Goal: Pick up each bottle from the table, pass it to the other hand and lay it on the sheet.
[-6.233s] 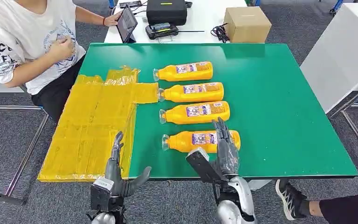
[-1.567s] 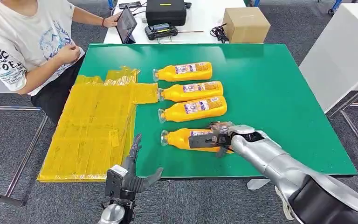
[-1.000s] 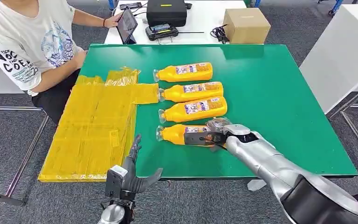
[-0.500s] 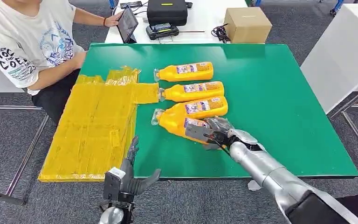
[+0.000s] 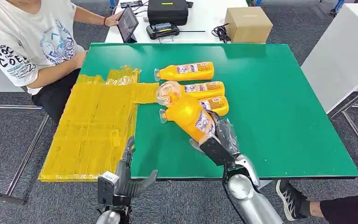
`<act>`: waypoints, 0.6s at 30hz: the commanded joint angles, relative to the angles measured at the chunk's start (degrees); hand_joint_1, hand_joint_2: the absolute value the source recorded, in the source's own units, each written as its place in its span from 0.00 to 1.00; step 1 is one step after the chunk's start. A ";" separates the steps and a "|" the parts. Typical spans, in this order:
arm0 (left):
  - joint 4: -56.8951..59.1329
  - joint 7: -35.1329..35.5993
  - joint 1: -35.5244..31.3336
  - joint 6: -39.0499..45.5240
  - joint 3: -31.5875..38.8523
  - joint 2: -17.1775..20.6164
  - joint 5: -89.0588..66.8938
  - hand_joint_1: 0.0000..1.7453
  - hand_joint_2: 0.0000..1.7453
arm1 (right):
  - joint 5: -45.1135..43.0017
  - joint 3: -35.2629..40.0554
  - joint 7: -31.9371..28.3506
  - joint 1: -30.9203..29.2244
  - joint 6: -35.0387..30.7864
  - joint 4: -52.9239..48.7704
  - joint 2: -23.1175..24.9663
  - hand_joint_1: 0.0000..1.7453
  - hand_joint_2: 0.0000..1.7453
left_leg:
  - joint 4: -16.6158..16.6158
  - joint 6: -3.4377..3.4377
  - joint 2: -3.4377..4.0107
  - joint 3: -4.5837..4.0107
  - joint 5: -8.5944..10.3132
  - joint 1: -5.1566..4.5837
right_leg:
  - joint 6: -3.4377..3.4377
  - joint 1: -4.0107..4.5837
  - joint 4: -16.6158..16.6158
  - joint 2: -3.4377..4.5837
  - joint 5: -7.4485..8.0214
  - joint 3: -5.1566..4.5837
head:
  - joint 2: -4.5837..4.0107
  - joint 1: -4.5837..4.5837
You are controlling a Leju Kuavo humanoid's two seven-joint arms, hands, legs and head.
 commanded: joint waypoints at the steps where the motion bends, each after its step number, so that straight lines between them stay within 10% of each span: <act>1: -4.42 2.69 -0.14 -4.34 -3.58 2.13 4.06 0.00 1.00 | -0.83 -7.63 -6.92 6.58 -3.33 -4.23 6.49 1.00 1.00 | -0.01 -0.12 0.01 0.28 -0.15 0.08 | -0.15 0.09 -0.01 -0.04 -0.16 0.28 | 0.00 0.00; 18: -10.80 7.74 -0.98 -18.81 -12.05 5.02 14.51 0.00 1.00 | 2.26 -1.76 -12.87 5.14 0.71 19.35 13.01 1.00 1.00 | -0.11 -0.09 0.23 0.31 -0.09 0.07 | -0.12 0.08 -0.13 0.19 -0.01 0.25 | 0.00 0.00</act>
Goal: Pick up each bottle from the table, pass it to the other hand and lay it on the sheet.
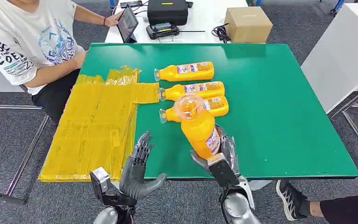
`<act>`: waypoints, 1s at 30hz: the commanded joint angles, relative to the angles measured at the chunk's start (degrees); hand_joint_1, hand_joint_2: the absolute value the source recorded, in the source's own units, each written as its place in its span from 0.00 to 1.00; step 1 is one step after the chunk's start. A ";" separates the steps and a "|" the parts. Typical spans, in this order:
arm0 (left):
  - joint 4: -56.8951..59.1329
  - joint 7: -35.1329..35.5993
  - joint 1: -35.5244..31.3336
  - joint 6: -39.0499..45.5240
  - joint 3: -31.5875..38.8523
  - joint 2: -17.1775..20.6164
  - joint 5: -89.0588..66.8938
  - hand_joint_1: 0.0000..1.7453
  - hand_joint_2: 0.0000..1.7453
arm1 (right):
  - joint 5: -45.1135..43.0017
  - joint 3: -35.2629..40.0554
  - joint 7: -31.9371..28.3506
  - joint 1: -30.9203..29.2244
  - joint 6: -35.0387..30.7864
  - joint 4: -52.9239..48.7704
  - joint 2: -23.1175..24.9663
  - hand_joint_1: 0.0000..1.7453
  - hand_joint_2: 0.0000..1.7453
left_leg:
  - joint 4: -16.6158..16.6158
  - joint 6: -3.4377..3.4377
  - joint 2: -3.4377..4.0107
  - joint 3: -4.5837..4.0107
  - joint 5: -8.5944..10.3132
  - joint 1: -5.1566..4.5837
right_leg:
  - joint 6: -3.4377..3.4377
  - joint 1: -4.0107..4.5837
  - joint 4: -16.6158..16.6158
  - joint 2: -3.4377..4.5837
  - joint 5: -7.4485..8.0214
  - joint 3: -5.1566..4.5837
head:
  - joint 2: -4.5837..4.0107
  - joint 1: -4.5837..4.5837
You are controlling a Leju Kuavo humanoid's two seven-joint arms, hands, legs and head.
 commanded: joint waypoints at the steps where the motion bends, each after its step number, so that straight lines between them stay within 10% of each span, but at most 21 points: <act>1: -0.01 1.53 -2.25 -2.24 -4.47 3.17 2.02 0.00 1.00 | 1.42 4.81 -1.98 -3.85 0.94 18.98 5.33 1.00 1.00 | -0.11 -0.12 0.28 0.40 -0.12 0.10 | -0.17 0.11 -0.14 0.24 -0.03 0.34 | 0.00 0.00; 30: 6.59 2.86 -4.43 -1.50 -2.87 0.98 0.78 0.00 1.00 | 6.40 23.59 0.30 -9.99 7.27 34.57 8.63 1.00 1.00 | -0.06 -0.11 0.12 0.37 -0.14 0.09 | -0.15 0.10 -0.06 0.06 -0.12 0.33 | 0.00 0.00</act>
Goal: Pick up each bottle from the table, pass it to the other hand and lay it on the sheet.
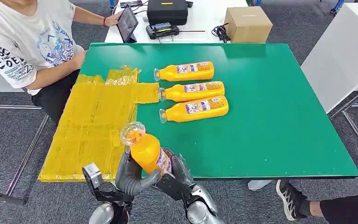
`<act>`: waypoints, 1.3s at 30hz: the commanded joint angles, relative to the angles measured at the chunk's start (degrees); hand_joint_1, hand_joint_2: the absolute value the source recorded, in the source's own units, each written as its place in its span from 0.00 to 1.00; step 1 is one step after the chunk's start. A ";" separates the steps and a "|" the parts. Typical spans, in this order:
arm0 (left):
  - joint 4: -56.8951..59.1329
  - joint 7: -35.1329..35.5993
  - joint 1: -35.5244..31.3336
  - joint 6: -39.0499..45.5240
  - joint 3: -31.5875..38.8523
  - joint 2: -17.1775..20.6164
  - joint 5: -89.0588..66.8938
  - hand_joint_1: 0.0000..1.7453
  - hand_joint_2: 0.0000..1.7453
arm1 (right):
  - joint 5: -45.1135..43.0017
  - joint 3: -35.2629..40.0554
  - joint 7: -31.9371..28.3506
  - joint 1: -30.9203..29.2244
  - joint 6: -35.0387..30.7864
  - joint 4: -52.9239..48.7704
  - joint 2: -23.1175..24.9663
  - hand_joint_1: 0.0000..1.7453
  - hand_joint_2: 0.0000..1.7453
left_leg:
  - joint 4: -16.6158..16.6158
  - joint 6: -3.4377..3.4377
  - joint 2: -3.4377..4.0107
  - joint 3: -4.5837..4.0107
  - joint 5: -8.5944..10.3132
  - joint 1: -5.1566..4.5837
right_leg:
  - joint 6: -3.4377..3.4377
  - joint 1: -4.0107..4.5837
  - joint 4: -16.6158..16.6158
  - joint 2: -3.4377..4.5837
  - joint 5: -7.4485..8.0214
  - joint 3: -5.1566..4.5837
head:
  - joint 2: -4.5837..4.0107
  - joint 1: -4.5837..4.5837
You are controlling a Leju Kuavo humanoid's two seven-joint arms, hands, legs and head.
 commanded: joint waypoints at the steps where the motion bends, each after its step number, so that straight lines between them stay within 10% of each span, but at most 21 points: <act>1: 6.57 1.15 -3.25 0.00 -3.00 -0.03 -1.11 0.00 1.00 | 1.83 10.58 0.76 -2.97 3.33 8.64 0.96 1.00 1.00 | -0.03 -0.07 0.05 0.22 -0.09 0.06 | -0.10 0.07 -0.06 0.02 -0.07 0.22 | 0.00 0.00; 17: 10.03 1.09 -5.72 -2.20 -0.66 -0.35 0.30 0.00 1.00 | 1.36 13.69 -0.31 -4.02 8.53 10.82 -0.17 1.00 1.00 | -0.03 -0.08 -0.04 0.21 -0.08 0.05 | -0.10 0.06 -0.05 -0.07 -0.10 0.22 | 0.00 0.00; 18: 9.97 1.02 -5.66 -2.18 -0.45 -0.46 0.47 0.08 1.00 | 1.30 13.68 -0.21 -4.09 8.55 10.91 -0.13 1.00 1.00 | -0.01 -0.06 -0.05 0.14 -0.06 0.05 | -0.08 0.06 -0.03 -0.07 -0.07 0.15 | 0.00 0.00; 19: 9.43 0.64 -5.51 -2.59 -0.49 -0.41 0.52 1.00 1.00 | 1.34 13.65 0.12 -4.17 8.27 11.06 -0.12 1.00 1.00 | -0.01 -0.09 -0.03 0.25 -0.11 0.09 | -0.13 0.11 -0.05 -0.07 -0.11 0.27 | 0.00 -0.02; 39: 8.03 0.66 -5.79 -6.02 0.72 0.12 3.79 1.00 1.00 | 1.40 12.94 0.61 -4.18 7.53 11.13 -0.35 1.00 1.00 | 0.00 -0.09 -0.06 0.24 -0.08 0.07 | -0.12 0.08 -0.04 -0.13 -0.12 0.24 | 0.00 -0.02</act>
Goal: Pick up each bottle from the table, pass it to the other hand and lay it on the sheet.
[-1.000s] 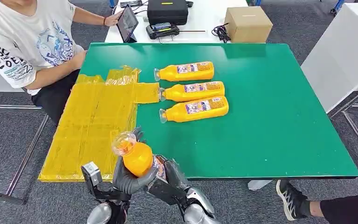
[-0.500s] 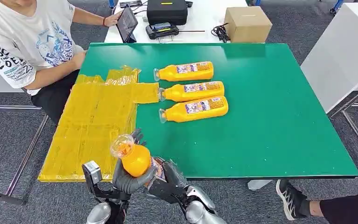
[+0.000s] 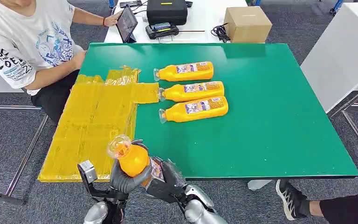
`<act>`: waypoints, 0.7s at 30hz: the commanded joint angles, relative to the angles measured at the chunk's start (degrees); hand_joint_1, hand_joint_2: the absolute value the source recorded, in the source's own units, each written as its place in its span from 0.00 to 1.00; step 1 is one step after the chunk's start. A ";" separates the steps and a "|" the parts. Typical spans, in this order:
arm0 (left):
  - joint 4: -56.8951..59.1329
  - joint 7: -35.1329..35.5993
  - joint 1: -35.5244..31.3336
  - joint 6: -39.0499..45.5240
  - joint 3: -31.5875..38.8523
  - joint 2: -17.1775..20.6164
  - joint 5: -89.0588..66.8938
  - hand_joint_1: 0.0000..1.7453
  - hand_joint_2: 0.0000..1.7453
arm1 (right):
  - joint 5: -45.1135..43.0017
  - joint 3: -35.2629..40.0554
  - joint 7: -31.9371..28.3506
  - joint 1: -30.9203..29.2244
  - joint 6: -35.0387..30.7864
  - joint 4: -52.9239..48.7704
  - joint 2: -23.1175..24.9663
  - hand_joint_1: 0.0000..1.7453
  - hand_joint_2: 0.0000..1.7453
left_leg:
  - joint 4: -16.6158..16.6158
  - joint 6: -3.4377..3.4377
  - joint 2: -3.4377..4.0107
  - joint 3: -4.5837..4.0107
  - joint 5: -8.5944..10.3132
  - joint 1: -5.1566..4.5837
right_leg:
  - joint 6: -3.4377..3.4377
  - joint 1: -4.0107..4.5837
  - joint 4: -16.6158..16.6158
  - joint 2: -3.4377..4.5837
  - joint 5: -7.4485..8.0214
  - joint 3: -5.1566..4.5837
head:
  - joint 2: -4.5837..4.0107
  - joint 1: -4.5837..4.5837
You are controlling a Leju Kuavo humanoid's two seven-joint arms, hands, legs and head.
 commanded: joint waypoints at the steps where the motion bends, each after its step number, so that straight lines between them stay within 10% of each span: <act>1: 2.90 0.91 -4.50 -2.54 -3.81 0.05 1.17 1.00 1.00 | 1.48 6.72 0.32 0.00 1.99 4.36 0.75 1.00 1.00 | -0.02 -0.07 -0.11 0.15 -0.06 0.07 | -0.10 0.08 -0.04 -0.14 -0.09 0.21 | 0.00 0.00; 11: 2.47 1.14 -4.76 -2.42 -3.29 0.34 1.30 1.00 1.00 | 1.59 6.17 0.43 0.17 0.81 3.75 0.56 1.00 1.00 | -0.01 -0.10 -0.14 0.23 -0.10 0.09 | -0.13 0.10 -0.02 -0.17 -0.15 0.30 | 0.00 0.00; 12: 1.90 0.34 -4.81 -1.26 -3.02 0.48 0.44 1.00 1.00 | 1.65 5.26 0.75 0.53 -1.07 2.74 0.53 0.87 1.00 | -0.01 -0.09 -0.13 0.20 -0.08 0.08 | -0.12 0.10 -0.03 -0.15 -0.12 0.26 | 0.00 0.02; 13: 1.34 0.10 -4.80 -0.34 -2.42 0.49 0.24 1.00 1.00 | 1.53 4.30 1.20 0.92 -2.73 1.63 0.55 0.00 1.00 | 0.00 -0.11 -0.12 0.27 -0.13 0.10 | -0.14 0.11 -0.03 -0.15 -0.16 0.33 | 0.00 0.00; 14: 0.38 0.09 -4.71 0.85 -1.83 0.61 -0.20 1.00 1.00 | 2.01 3.23 2.67 1.42 -4.97 -0.13 0.45 0.00 0.00 | 0.02 -0.12 -0.11 0.32 -0.16 0.12 | -0.16 0.13 -0.01 -0.14 -0.19 0.38 | 0.00 0.00; 21: -5.72 -2.52 -9.68 15.17 3.91 2.30 -7.08 1.00 1.00 | -5.93 -6.88 -0.23 9.22 -12.65 -25.78 0.03 0.00 0.00 | 0.13 -0.11 -0.13 0.02 -0.11 0.11 | -0.15 0.12 0.12 -0.16 -0.15 0.09 | 0.00 0.02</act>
